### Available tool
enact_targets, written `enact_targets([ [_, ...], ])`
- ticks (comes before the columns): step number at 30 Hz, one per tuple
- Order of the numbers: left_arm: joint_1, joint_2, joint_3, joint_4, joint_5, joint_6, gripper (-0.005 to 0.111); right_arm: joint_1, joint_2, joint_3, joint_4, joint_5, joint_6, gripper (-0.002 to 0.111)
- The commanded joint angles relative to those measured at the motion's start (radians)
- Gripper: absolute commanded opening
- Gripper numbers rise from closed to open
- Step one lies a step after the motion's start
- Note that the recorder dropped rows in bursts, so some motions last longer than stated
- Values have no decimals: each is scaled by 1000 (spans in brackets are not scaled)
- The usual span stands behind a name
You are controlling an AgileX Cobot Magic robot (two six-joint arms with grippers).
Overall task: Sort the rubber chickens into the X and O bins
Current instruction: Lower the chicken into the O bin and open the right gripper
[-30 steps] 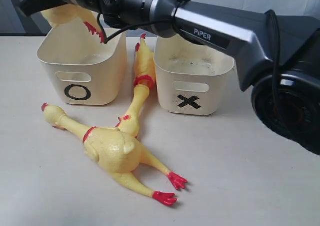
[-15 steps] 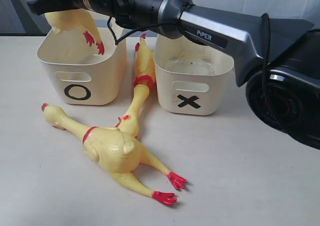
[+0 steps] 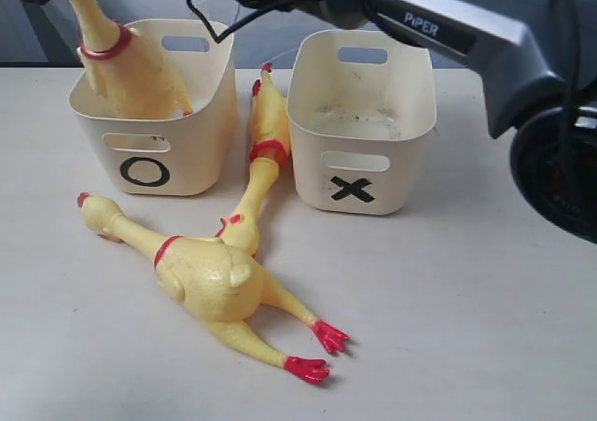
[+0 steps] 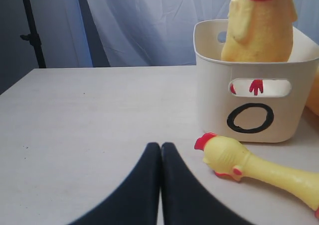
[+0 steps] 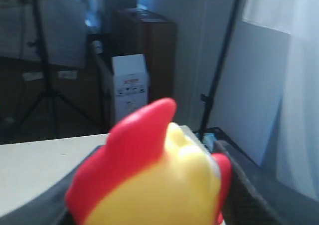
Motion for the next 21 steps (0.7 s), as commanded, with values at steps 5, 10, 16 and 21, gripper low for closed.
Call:
enact_targets([
  [5, -4, -5, -2, 0, -14, -6, 0, -11, -79, 1, -88, -113, 62, 54],
  [10, -4, -5, -2, 0, -14, -6, 0, -26, -70, 1, -88, 50, 75, 60],
  [16, -4, -5, -2, 0, -14, -6, 0, -32, -39, 3, -88, 116, 167, 71],
  [21, -4, -5, -2, 0, -14, -6, 0, -32, -25, 19, -88, 112, 163, 71],
])
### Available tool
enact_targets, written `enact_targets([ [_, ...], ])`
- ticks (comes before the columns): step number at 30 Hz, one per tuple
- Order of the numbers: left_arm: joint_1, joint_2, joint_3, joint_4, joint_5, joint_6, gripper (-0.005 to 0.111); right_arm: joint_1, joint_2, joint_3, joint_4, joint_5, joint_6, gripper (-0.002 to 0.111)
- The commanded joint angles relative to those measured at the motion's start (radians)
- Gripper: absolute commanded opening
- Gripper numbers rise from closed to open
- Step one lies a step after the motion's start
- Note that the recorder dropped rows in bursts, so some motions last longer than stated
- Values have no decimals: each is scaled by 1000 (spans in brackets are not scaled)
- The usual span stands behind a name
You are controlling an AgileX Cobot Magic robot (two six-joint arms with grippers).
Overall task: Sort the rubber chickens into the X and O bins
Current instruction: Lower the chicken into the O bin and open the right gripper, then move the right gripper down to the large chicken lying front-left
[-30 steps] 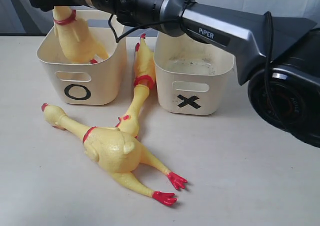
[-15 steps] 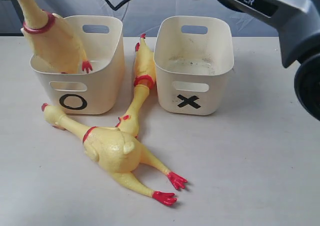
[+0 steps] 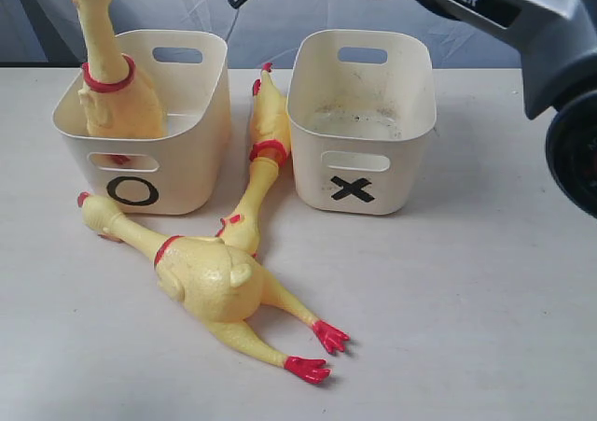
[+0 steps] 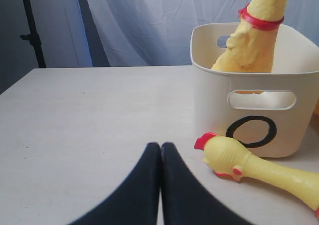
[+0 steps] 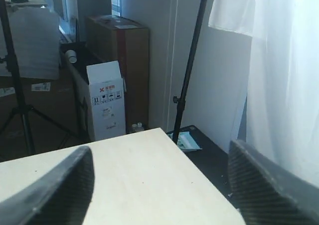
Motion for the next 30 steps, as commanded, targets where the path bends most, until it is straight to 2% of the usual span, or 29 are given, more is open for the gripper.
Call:
enact_targets([
  [1, -4, -5, -2, 0, -14, -6, 0, -3, 14, 17, -2, 12, -20, 71],
  [5, -4, -5, -2, 0, -14, -6, 0, -3, -4, 17, -2, 84, -152, 71],
  [15, -4, -5, -2, 0, -14, -6, 0, -3, -56, 17, -2, 85, -150, 71],
  [19, -4, -5, -2, 0, -14, -6, 0, -3, -66, 17, -2, -75, -79, 71],
  [22, -4, -5, -2, 0, -14, -6, 0, -3, -61, 37, -2, -340, -7, 70],
  [27, -4, -5, -2, 0, -14, -6, 0, -12, -61, 264, -2, -545, 86, 69],
  [30, -4, -5, -2, 0, -14, -6, 0, -16, -61, 463, -2, -537, 44, 69],
])
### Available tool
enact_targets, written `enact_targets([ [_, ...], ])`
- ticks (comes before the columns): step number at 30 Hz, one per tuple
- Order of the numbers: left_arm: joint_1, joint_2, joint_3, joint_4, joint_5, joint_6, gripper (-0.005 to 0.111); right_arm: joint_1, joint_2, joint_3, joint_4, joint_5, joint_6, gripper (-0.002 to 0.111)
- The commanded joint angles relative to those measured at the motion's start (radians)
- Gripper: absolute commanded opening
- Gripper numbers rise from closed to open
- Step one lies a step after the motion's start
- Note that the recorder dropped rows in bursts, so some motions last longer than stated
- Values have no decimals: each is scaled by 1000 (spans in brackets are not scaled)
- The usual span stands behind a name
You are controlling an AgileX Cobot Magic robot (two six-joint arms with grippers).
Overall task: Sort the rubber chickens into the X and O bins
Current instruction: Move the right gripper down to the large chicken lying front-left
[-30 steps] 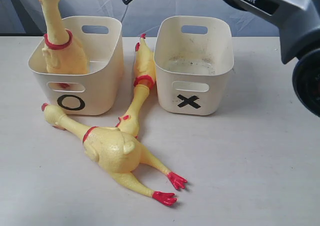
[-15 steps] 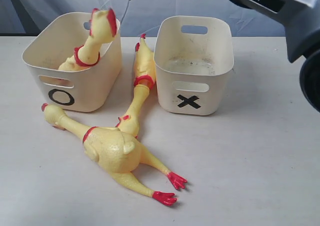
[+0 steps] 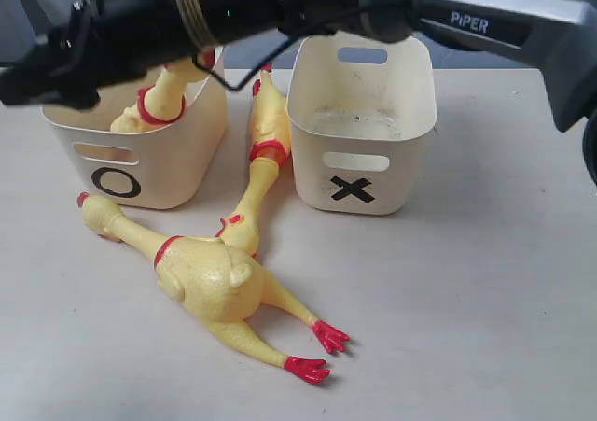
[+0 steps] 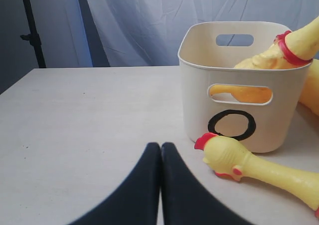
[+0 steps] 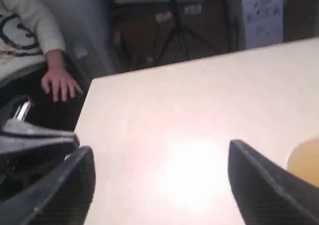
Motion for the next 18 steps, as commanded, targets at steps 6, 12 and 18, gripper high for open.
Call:
enact_targets([
  [6, -4, -5, -2, 0, -14, -6, 0, -10, -16, 338, 0, 115, -226, 69],
  [12, -4, -5, -2, 0, -14, -6, 0, -6, -95, 359, 0, 145, -210, 69],
  [18, -4, -5, -2, 0, -14, -6, 0, 6, -169, 498, 0, 188, -272, 69],
])
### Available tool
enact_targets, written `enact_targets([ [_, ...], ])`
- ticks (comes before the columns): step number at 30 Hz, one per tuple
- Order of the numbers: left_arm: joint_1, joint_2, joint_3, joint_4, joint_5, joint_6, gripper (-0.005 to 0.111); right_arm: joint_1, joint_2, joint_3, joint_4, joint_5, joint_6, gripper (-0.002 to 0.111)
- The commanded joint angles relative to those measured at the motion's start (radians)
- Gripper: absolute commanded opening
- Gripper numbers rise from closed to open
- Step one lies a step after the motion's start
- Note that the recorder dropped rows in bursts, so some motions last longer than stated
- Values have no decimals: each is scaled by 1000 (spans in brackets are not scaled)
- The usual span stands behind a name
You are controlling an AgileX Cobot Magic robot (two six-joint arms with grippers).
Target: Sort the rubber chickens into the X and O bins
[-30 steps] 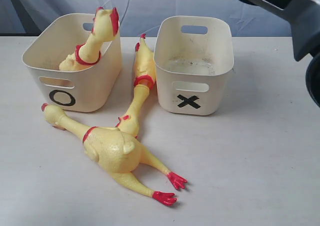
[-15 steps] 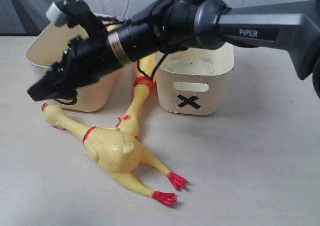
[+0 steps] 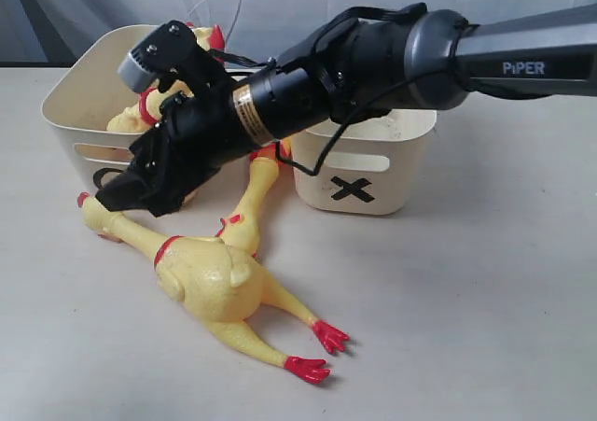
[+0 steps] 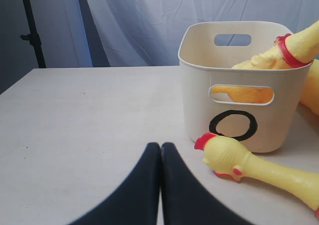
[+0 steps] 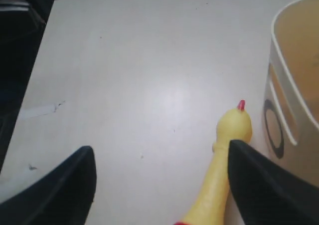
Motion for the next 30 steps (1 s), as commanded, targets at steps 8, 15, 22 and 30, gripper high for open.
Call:
enact_targets([
  [8, -4, -5, -2, 0, -14, -6, 0, 151, -159, 348, 1, 667, -187, 69],
  [15, -4, -5, -2, 0, -14, -6, 0, 167, -159, 359, 1, 567, 75, 69],
  [22, -4, -5, -2, 0, -14, -6, 0, 165, -106, 363, 1, 552, 87, 69],
  [30, -4, -5, -2, 0, -14, -6, 0, 165, -57, 388, 1, 393, 184, 67],
])
